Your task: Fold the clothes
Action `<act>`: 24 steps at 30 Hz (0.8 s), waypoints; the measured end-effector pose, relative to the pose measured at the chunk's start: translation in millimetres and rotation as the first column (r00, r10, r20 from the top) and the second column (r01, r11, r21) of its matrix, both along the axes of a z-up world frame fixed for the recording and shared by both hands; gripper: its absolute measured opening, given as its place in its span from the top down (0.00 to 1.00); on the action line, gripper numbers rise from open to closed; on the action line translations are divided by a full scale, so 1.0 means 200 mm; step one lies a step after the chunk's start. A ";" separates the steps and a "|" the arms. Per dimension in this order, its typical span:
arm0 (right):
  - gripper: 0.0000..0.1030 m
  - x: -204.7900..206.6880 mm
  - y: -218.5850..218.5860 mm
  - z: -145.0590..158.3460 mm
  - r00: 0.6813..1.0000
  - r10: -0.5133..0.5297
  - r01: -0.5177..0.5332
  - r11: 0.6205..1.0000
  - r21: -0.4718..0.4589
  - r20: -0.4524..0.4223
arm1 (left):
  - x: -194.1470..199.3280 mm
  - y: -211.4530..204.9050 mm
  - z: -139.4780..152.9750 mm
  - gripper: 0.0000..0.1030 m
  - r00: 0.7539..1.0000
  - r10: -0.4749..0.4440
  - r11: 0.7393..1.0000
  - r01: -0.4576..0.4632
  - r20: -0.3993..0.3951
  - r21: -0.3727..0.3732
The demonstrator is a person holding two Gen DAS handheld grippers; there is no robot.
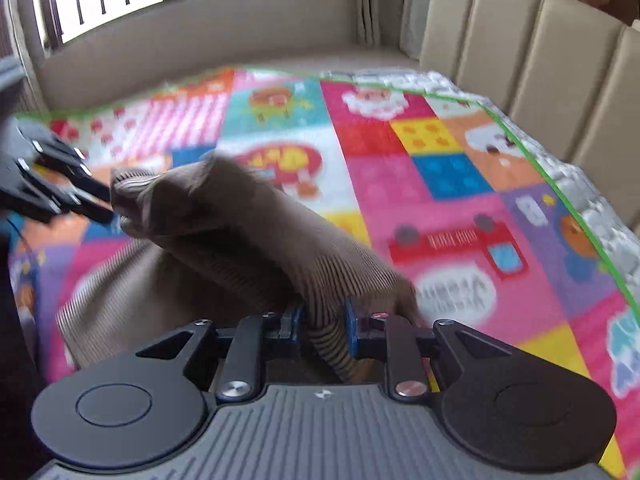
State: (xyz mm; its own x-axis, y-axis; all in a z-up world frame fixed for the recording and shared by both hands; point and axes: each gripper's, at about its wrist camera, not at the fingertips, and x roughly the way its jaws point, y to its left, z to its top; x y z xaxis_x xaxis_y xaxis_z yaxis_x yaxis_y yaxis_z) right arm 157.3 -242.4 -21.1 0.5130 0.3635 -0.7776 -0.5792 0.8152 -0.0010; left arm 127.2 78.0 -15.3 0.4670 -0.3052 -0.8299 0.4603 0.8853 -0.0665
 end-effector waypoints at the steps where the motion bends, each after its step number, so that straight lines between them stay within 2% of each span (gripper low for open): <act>1: 0.74 -0.05 -0.03 0.00 1.000 -0.008 0.008 1.000 -0.007 -0.005 | -0.04 0.03 0.03 0.56 1.000 0.004 1.000 -0.004 -0.005 -0.019; 2: 0.65 -0.10 -0.06 0.01 1.000 -0.019 0.019 1.000 -0.007 -0.011 | -0.08 0.07 0.06 0.46 1.000 0.015 0.999 -0.015 -0.007 -0.048; 3: 0.57 -0.14 -0.10 0.02 0.999 -0.033 0.033 0.999 0.002 -0.013 | -0.10 0.11 0.08 0.42 0.999 0.033 0.995 -0.034 -0.015 -0.089; 4: 0.54 -0.17 -0.14 0.03 0.999 -0.051 0.051 0.998 0.019 -0.015 | -0.11 0.14 0.11 0.40 0.998 0.057 0.989 -0.061 -0.034 -0.137; 6: 0.45 -0.20 -0.20 0.06 0.995 -0.095 0.097 0.993 0.070 -0.028 | -0.11 0.19 0.11 0.27 0.989 0.120 0.964 -0.138 -0.090 -0.228; 9: 0.40 -0.16 -0.26 0.06 0.980 -0.185 0.194 0.968 0.161 -0.072 | -0.05 0.21 0.05 0.27 0.959 0.210 0.916 -0.261 -0.188 -0.305; 12: 0.34 -0.07 -0.26 -0.01 0.952 -0.270 0.299 0.922 0.247 -0.143 | 0.06 0.16 -0.09 0.25 0.908 0.285 0.864 -0.382 -0.308 -0.327; 13: 0.33 -0.03 -0.25 -0.05 0.943 -0.291 0.325 0.908 0.264 -0.162 | 0.10 0.14 -0.14 0.25 0.891 0.302 0.854 -0.410 -0.338 -0.319; 14: 0.32 0.00 -0.23 -0.10 0.937 -0.302 0.341 0.902 0.265 -0.177 | 0.14 0.12 -0.19 0.25 0.880 0.313 0.854 -0.426 -0.358 -0.300; 16: 0.30 0.06 -0.18 -0.20 0.926 -0.319 0.364 0.895 0.257 -0.203 | 0.20 0.06 -0.28 0.31 0.874 0.314 0.871 -0.420 -0.371 -0.254; 18: 0.30 0.12 -0.13 -0.31 0.918 -0.321 0.375 0.893 0.249 -0.233 | 0.24 0.01 -0.34 0.49 0.881 0.304 0.896 -0.393 -0.361 -0.205; 19: 0.31 0.13 -0.10 -0.35 0.923 -0.302 0.358 0.902 0.243 -0.239 | 0.26 -0.02 -0.36 0.53 0.893 0.294 0.912 -0.369 -0.341 -0.179; 21: 0.44 0.15 -0.02 -0.42 0.937 -0.256 0.310 0.923 0.227 -0.237 | 0.29 -0.04 -0.36 0.63 0.917 0.266 0.932 -0.323 -0.297 -0.163; 24: 0.65 0.20 0.00 -0.36 0.950 -0.235 0.283 0.927 0.246 -0.206 | 0.40 -0.06 -0.34 0.72 0.943 0.253 0.943 -0.291 -0.218 -0.162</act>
State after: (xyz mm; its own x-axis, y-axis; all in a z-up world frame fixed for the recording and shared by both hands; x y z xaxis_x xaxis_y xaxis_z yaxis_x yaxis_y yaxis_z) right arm 197.6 -241.9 -93.1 0.4868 0.4436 -0.7525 -0.3197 0.8921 0.3191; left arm 207.9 65.7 -82.6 0.3928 -0.3491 -0.8508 0.1655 0.9369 -0.3080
